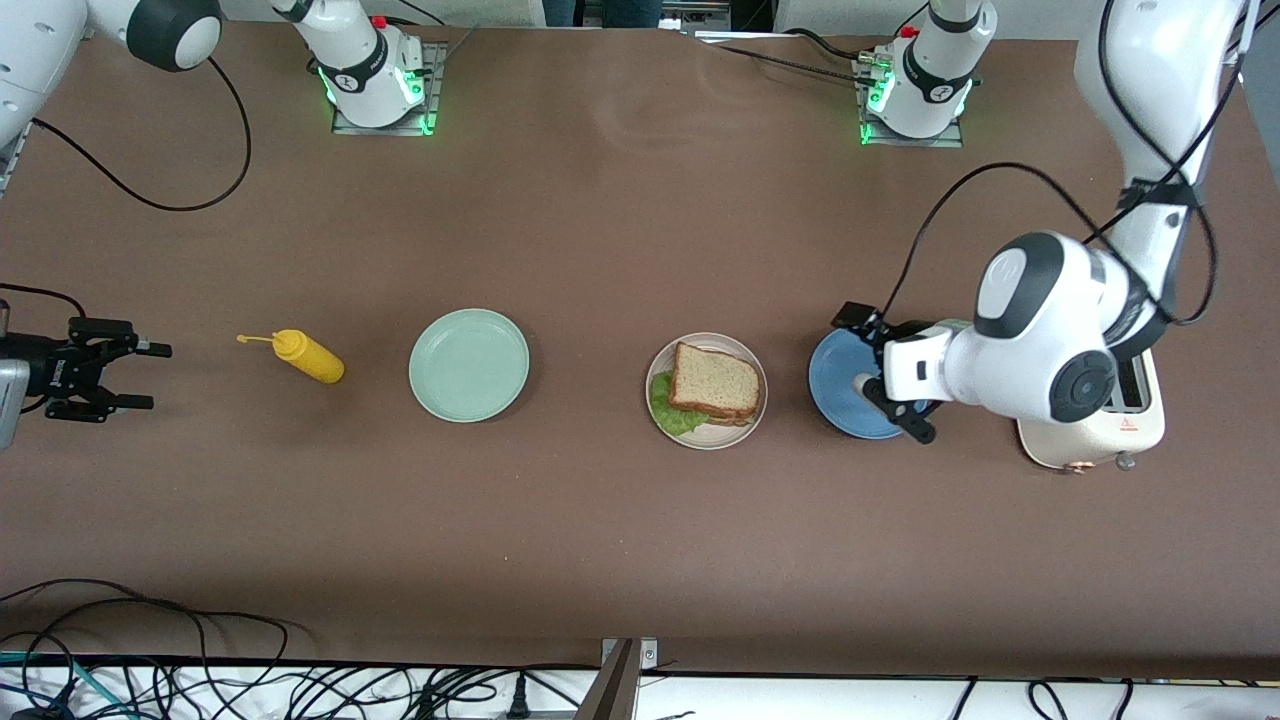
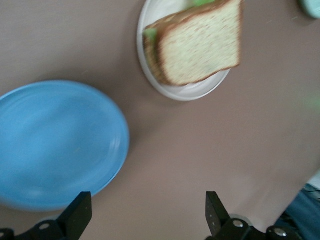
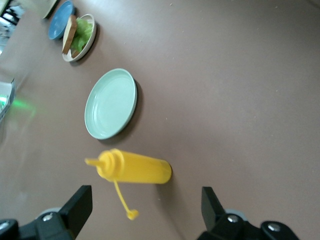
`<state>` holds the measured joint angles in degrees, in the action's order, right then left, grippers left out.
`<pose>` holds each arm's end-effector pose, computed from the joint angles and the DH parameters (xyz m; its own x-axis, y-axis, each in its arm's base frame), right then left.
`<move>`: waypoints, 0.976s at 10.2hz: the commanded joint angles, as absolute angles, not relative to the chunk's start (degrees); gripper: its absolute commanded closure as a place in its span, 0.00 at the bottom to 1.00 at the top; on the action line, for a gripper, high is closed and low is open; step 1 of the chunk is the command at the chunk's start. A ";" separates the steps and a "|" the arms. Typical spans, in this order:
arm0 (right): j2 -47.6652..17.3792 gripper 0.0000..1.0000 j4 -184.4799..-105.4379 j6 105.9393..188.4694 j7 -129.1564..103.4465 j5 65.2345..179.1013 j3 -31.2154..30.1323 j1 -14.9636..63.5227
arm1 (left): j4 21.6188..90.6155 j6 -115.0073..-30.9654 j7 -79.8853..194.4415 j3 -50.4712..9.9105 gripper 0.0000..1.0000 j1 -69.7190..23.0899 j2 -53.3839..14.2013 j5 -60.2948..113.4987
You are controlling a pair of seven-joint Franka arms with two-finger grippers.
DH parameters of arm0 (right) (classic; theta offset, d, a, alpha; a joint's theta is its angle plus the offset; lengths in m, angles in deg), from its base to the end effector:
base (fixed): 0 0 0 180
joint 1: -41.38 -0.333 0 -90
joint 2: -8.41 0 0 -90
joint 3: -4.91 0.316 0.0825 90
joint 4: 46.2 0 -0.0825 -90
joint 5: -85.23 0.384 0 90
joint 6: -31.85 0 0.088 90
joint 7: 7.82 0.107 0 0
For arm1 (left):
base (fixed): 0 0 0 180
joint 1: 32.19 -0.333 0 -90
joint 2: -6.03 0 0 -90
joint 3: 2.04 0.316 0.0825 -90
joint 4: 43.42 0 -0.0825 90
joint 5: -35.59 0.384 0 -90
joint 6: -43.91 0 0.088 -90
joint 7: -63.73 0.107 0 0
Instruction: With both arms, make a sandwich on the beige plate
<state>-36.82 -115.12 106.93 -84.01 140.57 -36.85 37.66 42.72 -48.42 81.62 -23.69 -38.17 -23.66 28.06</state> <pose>0.6654 -0.2066 0.3657 0.7829 0.5412 0.3068 0.6106 -0.5737 -0.5460 0.6291 -0.1541 0.3632 0.7976 -0.5463 -0.2558 -0.4288 -0.8117 0.3966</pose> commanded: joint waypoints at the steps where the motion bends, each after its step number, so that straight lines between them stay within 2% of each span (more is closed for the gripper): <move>1: -35.89 0.02 -107.04 105.15 -70.89 134.83 -37.01 35.50 | 44.03 -44.87 70.30 -24.01 0.00 -37.99 -15.45 36.26; 4: -32.30 0.01 -105.88 105.41 -56.56 128.24 -36.84 29.98 | 44.29 -43.63 62.76 -21.14 0.00 -33.97 -7.18 43.74; 6: -27.83 0.01 -105.88 105.33 -42.87 119.12 -34.23 26.98 | 45.87 -44.94 63.90 -12.99 0.00 -30.89 -0.51 39.32; 7: -24.32 0.01 -105.97 105.50 -36.10 111.68 -29.59 26.96 | 48.05 -45.55 64.08 -9.37 0.00 -29.04 3.09 38.85; 9: -18.34 0.00 -107.10 105.94 -28.51 94.71 -16.95 27.66 | 51.84 -45.74 66.01 -9.16 0.00 -30.94 8.21 36.41; 10: -16.13 0.00 -109.20 106.29 -22.65 90.03 -13.24 27.84 | 51.68 -45.74 65.93 -9.16 0.00 -32.70 8.49 33.86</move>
